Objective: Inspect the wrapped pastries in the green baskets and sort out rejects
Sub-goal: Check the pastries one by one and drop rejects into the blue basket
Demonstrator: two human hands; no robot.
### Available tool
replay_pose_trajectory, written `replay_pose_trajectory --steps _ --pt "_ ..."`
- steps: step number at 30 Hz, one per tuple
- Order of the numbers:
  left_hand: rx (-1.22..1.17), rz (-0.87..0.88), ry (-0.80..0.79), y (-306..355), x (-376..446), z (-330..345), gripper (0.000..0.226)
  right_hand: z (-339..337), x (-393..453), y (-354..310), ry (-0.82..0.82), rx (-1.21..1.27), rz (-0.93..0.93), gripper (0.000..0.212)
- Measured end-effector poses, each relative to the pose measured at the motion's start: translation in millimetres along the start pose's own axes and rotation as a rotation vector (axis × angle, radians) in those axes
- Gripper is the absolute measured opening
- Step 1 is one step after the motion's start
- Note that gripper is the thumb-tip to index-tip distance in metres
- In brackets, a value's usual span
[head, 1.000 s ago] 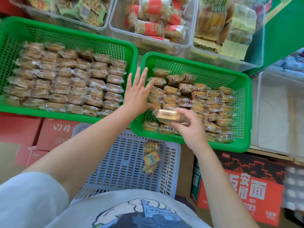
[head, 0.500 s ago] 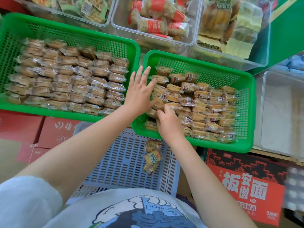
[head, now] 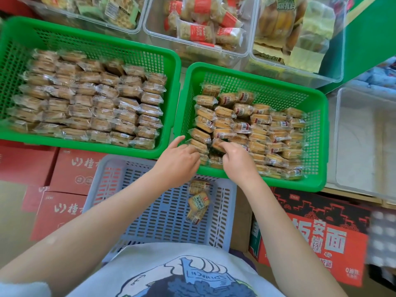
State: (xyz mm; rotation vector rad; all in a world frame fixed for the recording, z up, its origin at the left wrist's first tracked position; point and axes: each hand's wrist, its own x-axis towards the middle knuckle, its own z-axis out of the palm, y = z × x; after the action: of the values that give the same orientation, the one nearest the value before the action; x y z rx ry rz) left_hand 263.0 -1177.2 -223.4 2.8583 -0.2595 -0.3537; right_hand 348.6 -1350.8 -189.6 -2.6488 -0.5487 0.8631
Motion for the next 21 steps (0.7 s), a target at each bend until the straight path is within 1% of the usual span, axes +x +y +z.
replay_pose_trajectory --steps 2,4,7,9,14,16,18,20,21 --pt "0.014 -0.020 -0.083 -0.2 11.4 -8.0 0.038 -4.0 3.4 3.1 0.001 0.016 0.016 0.047" --pt "0.055 -0.013 -0.132 -0.3 24.9 -16.7 0.037 -5.3 4.0 5.4 -0.009 0.022 0.024 0.048" --pt "0.128 -0.020 -0.220 -1.4 41.3 -21.2 0.050 -5.3 2.8 8.6 -0.014 0.058 0.022 0.048" --pt "0.161 -0.035 -0.238 1.5 47.8 -21.1 0.053 -6.0 1.8 10.1 -0.008 0.085 0.015 0.048" --pt "0.191 -0.024 -0.259 5.8 52.0 -27.0 0.031 -6.4 1.1 12.4 -0.013 0.109 0.014 0.051" --pt "0.172 -0.009 -0.235 2.6 47.4 -36.4 0.029 -6.3 0.7 14.3 -0.032 0.131 0.029 0.051" --pt "0.102 -0.007 -0.168 -1.7 33.9 -51.4 0.030 -6.2 0.3 15.6 -0.046 0.155 0.039 0.052" --pt "-0.076 -0.066 -0.043 -6.2 10.2 -71.9 0.029 -5.0 -0.4 16.0 -0.054 0.183 0.043 0.053" --pt "-0.204 -0.129 0.027 -9.1 -3.6 -81.9 0.029 -4.4 -0.2 15.9 -0.057 0.194 0.044 0.053"
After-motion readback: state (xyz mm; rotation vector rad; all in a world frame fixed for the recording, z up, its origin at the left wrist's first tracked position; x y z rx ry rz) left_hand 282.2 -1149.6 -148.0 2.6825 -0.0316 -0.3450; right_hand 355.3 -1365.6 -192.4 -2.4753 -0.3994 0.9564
